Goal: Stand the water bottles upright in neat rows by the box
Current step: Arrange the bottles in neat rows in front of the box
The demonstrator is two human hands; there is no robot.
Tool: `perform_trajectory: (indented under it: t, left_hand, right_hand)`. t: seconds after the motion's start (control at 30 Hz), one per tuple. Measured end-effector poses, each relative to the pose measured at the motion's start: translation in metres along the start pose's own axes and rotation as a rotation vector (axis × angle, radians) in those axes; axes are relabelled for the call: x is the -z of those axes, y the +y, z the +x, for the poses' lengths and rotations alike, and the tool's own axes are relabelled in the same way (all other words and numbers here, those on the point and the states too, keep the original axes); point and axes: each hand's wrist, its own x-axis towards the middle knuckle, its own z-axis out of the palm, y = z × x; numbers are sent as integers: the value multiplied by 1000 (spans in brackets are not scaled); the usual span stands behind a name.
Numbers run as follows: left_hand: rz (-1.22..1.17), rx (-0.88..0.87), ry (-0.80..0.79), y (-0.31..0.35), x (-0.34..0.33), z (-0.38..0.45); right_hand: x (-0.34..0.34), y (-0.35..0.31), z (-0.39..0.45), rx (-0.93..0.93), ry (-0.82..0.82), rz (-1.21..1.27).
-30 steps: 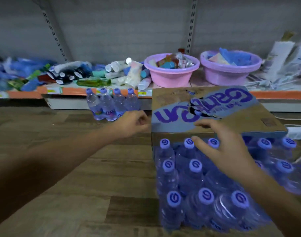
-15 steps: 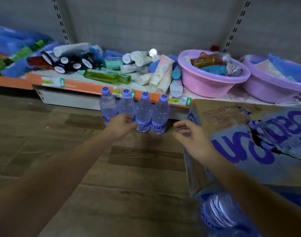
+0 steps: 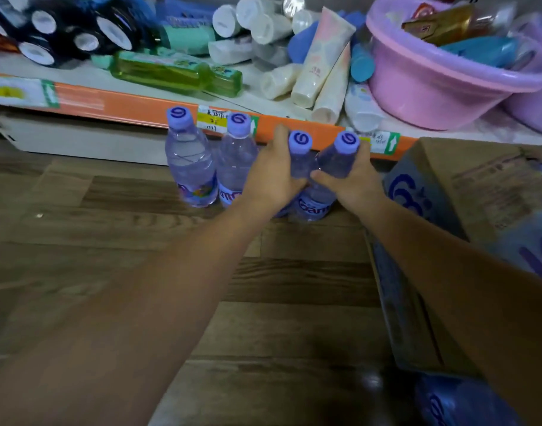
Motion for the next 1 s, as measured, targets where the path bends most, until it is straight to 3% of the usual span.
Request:
perform_trajectory:
  t: [0.2,0.37,0.47,0.6,0.77,0.87,1.0]
  left_hand:
    - [86,-8,-48,8,4,-7]
    - [75,-84,-94,15,8,-57]
    - [36,-65,-212,22,13,-93]
    - [-50,44,-324,52,27,-144]
    - [-120,21,-316,137,59,-179]
    - [-150,-84,-310,222,68,-185]
    - [-300,-197,-373,334,48,-201]
  right_hand:
    - [8,-5,-24,1,30,-154]
    - [21,11,-90,-62,50,-83]
    - [38,8,-127,-116,-65,-36]
    - [81,-12,-168,-106,-232,-198]
    - [185,-55,-219,91,-328,-115]
    - [268,-67,-241,174,-281,-8]
    - [385,-61,-278,151,-182,126]
